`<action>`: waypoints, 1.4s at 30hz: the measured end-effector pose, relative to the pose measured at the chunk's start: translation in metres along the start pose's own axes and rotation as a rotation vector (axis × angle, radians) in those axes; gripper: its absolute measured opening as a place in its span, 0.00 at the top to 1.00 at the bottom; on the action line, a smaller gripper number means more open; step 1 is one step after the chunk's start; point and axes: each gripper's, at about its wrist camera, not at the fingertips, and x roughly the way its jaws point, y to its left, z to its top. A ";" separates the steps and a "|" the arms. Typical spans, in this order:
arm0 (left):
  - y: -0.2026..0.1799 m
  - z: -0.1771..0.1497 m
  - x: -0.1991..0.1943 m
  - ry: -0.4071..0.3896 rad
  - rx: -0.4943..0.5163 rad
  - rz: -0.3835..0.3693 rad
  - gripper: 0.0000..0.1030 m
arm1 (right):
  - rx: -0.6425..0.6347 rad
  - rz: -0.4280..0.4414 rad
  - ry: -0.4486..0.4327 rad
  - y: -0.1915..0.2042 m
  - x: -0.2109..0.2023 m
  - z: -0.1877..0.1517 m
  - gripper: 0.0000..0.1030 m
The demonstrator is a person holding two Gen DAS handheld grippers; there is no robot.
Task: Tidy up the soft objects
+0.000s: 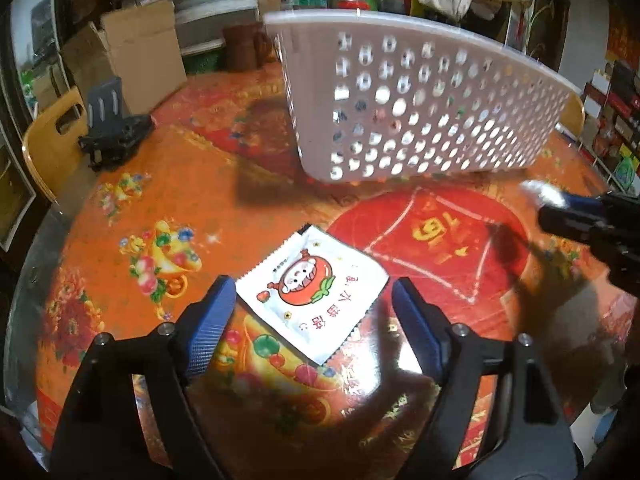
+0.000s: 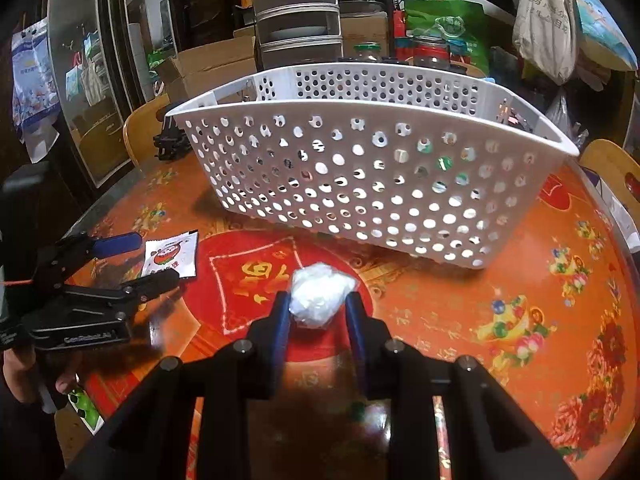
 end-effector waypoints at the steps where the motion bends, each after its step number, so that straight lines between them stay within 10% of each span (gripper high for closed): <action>1: 0.001 0.002 0.004 0.015 -0.007 -0.012 0.22 | 0.002 0.000 -0.002 -0.001 -0.002 0.000 0.74; 8: -0.001 0.006 0.010 0.029 0.000 -0.035 0.23 | 0.011 -0.004 -0.013 -0.010 -0.010 0.000 0.74; 15: 0.004 0.002 0.001 -0.016 -0.024 -0.032 0.89 | 0.004 0.001 -0.007 -0.008 -0.010 -0.004 0.74; 18: 0.006 -0.002 -0.003 -0.031 -0.030 -0.023 0.97 | 0.003 0.000 -0.012 -0.007 -0.013 -0.005 0.74; 42: -0.038 0.074 -0.126 -0.280 0.024 -0.099 0.97 | -0.022 -0.022 -0.196 -0.017 -0.104 0.043 0.74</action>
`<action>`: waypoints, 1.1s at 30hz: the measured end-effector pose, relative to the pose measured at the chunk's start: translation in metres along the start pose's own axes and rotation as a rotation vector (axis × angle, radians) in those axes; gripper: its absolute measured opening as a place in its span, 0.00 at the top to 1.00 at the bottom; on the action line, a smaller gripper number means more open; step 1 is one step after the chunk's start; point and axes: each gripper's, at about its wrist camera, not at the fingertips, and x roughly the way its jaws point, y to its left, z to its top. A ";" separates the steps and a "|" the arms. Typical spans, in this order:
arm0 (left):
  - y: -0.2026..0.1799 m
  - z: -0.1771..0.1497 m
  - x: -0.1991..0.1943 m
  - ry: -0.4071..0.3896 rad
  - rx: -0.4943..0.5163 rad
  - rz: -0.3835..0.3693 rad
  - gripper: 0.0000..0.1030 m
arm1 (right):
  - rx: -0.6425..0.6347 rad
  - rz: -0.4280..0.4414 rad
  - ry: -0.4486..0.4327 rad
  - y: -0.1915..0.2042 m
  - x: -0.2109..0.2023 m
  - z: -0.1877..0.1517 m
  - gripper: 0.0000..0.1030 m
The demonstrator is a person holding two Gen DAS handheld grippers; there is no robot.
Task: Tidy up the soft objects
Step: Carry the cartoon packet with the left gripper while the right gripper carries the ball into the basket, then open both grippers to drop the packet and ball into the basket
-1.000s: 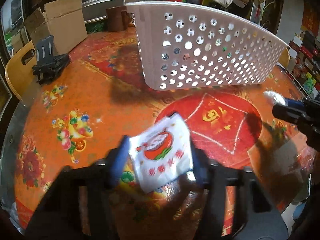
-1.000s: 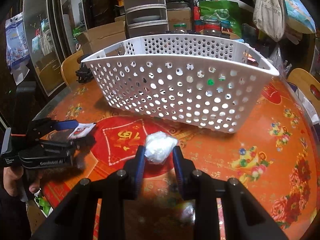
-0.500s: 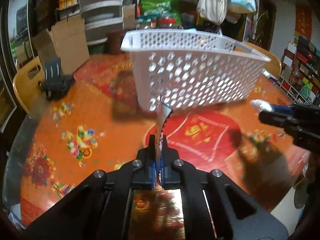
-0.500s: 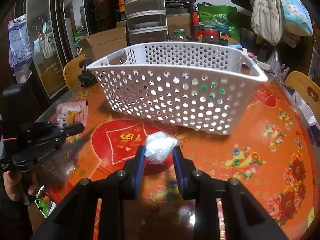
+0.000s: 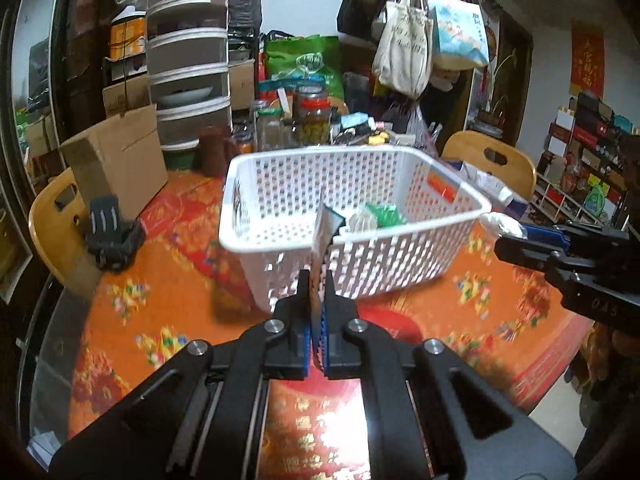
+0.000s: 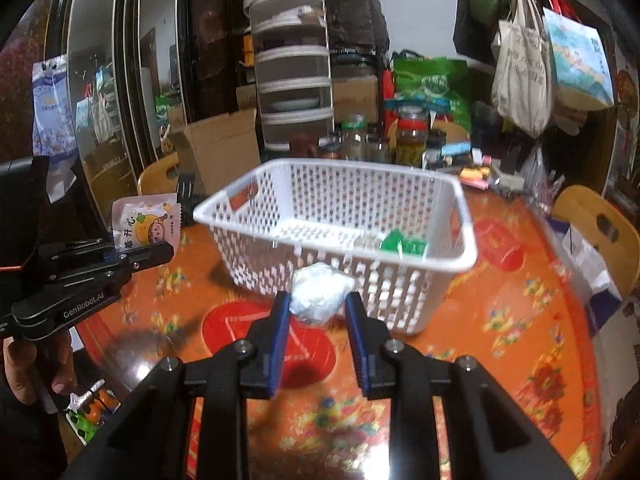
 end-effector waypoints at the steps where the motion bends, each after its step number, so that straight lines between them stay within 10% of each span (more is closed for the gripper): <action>1: 0.000 0.009 0.000 -0.003 -0.004 -0.008 0.97 | -0.003 -0.006 -0.008 -0.002 -0.002 0.007 0.74; 15: -0.008 0.109 0.096 0.128 -0.007 -0.002 0.97 | -0.007 -0.077 0.110 -0.044 0.085 0.090 0.74; 33: -0.002 0.087 0.196 0.299 -0.051 0.012 0.91 | 0.009 -0.092 0.279 -0.058 0.165 0.073 0.73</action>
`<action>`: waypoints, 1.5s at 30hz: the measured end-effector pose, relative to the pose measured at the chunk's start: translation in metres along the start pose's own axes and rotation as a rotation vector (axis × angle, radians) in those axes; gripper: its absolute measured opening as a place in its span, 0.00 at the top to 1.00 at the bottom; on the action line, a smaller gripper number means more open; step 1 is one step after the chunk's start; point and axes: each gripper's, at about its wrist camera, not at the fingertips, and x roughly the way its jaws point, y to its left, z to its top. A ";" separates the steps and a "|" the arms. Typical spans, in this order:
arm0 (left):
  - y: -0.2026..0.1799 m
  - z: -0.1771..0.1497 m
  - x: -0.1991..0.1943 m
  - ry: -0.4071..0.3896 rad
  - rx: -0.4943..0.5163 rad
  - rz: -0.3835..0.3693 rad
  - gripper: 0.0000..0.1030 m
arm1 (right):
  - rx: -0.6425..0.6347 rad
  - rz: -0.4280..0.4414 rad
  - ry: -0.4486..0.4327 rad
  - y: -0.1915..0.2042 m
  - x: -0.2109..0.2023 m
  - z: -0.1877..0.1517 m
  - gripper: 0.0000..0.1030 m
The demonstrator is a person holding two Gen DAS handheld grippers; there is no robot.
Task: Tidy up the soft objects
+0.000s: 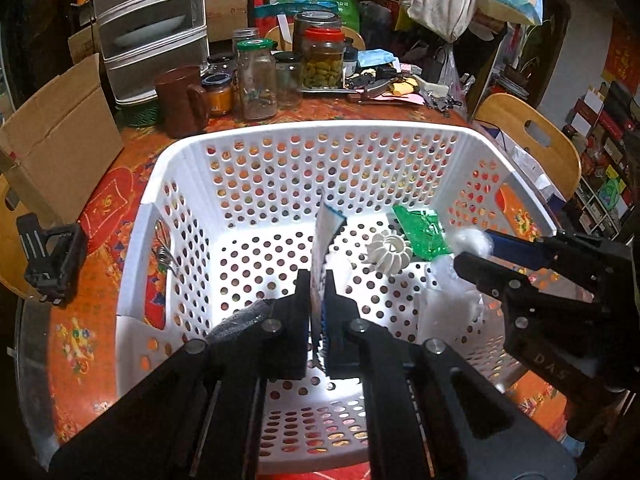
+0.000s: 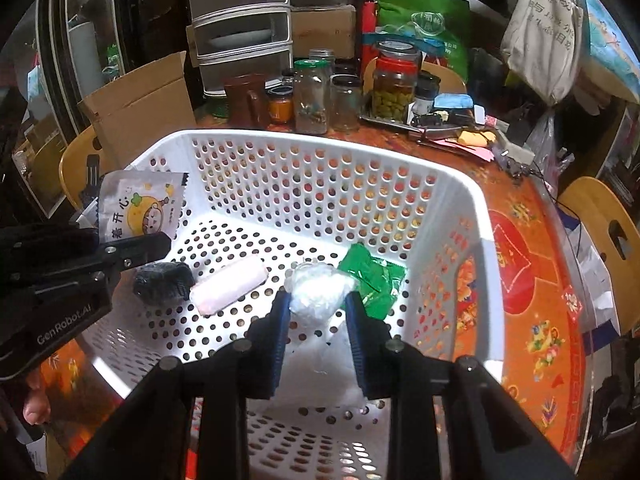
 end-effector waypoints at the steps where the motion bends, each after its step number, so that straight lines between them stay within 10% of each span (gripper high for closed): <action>1: 0.000 -0.001 -0.001 -0.004 0.003 0.001 0.80 | 0.004 0.003 -0.006 0.000 -0.001 0.000 0.67; 4: 0.001 -0.004 -0.009 -0.038 0.007 -0.006 0.36 | 0.010 0.017 -0.039 0.001 -0.007 -0.001 0.30; 16: 0.003 -0.017 -0.053 -0.126 0.037 0.055 0.01 | 0.044 0.023 -0.128 -0.007 -0.042 -0.006 0.02; 32: -0.002 -0.063 -0.121 -0.180 0.085 0.087 0.00 | 0.010 -0.087 -0.169 0.008 -0.088 -0.044 0.00; 45: 0.022 -0.201 -0.258 -0.342 -0.046 0.195 0.00 | 0.068 -0.047 -0.328 0.036 -0.220 -0.155 0.00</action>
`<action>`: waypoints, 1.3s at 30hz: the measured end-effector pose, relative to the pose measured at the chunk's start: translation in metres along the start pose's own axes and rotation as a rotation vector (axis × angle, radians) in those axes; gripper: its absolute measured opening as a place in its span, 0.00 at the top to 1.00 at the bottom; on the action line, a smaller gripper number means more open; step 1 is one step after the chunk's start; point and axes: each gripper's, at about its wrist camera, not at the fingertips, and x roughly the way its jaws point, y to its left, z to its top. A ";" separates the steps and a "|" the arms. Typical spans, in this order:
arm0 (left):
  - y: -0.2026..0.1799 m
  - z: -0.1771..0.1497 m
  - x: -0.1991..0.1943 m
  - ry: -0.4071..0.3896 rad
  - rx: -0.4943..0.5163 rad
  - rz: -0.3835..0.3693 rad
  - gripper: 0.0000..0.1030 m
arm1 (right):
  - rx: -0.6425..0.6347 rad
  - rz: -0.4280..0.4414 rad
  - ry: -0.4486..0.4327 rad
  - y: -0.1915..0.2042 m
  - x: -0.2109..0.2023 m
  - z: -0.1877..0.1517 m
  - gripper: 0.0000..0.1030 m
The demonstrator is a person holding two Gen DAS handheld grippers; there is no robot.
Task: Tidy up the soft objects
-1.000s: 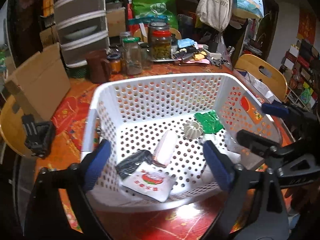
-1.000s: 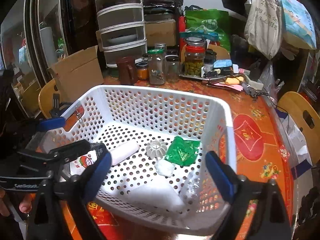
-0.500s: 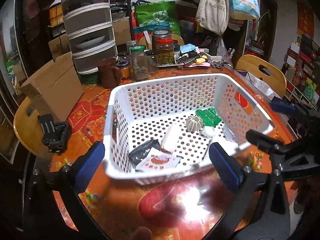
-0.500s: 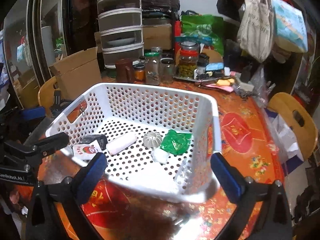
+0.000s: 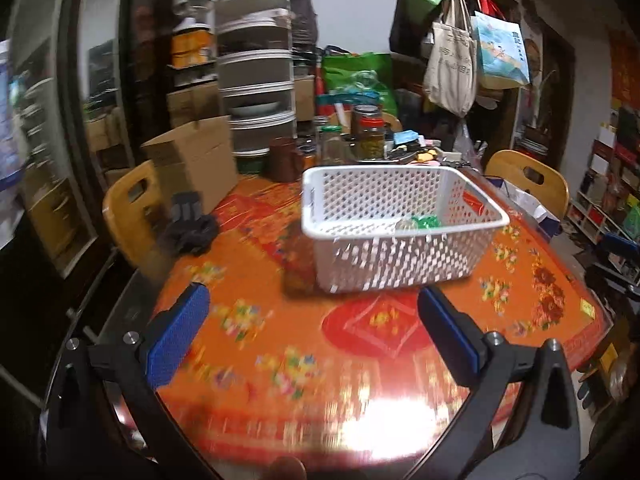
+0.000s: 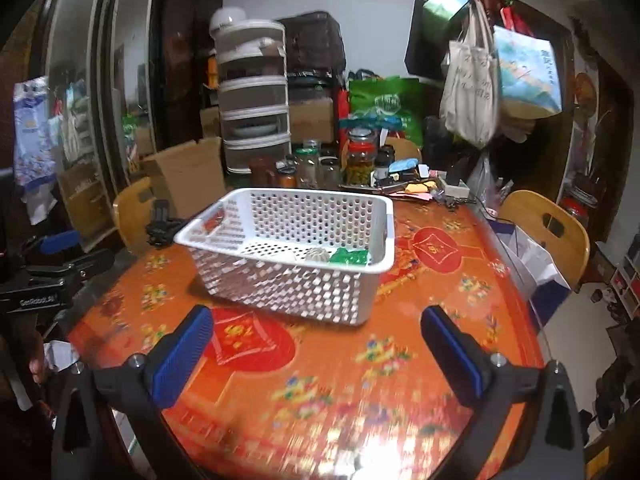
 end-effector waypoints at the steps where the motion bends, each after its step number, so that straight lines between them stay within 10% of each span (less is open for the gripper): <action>1: 0.000 -0.011 -0.017 -0.009 -0.015 0.005 0.00 | 0.006 -0.013 0.000 0.002 -0.013 -0.010 0.00; 7: -0.027 -0.029 -0.058 -0.048 0.043 -0.053 0.00 | 0.011 -0.021 -0.042 0.014 -0.058 -0.044 0.00; 39: -0.043 -0.019 -0.035 -0.028 0.030 -0.092 0.00 | 0.052 -0.019 0.019 -0.002 -0.034 -0.040 0.00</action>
